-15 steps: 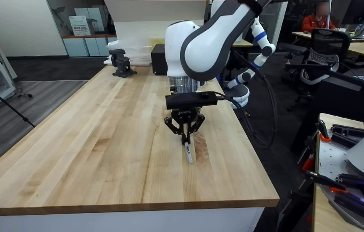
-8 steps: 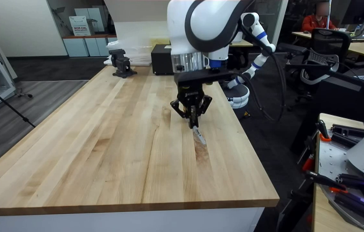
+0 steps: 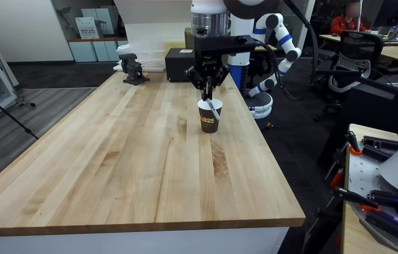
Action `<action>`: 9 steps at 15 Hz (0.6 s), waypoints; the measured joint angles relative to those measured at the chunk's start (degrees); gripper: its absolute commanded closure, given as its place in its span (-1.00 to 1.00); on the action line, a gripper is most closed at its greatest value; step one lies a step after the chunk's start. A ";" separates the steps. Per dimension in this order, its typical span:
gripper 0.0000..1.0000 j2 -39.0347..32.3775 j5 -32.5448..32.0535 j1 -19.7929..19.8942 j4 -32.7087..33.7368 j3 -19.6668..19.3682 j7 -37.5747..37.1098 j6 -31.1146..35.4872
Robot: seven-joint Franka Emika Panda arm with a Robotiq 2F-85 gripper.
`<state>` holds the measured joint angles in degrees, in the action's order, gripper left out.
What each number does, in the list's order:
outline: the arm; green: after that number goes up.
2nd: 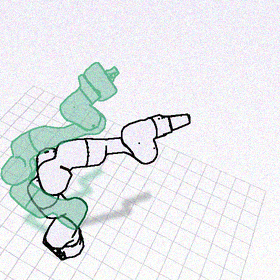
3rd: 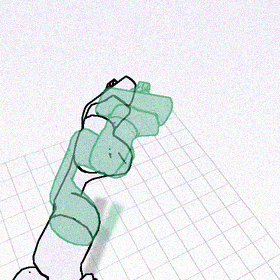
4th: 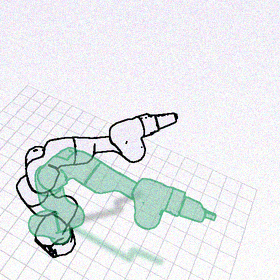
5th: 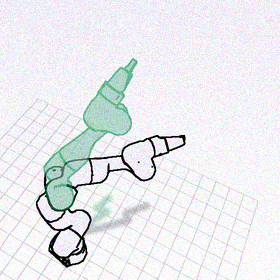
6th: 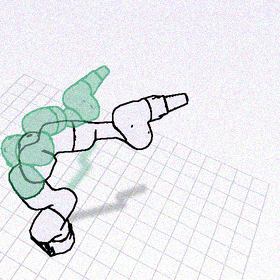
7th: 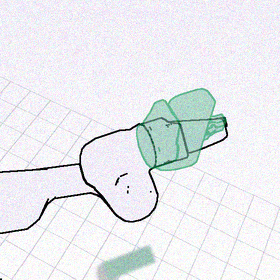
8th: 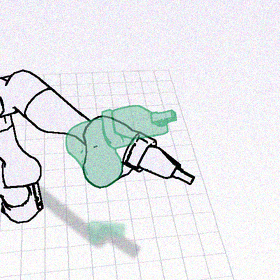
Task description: Put the marker in the cup
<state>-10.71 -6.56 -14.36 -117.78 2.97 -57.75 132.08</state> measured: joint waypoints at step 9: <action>0.88 0.50 -10.43 0.30 0.09 -0.12 -5.09 2.35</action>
<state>-10.21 -16.99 -14.06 -117.69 2.85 -62.84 134.42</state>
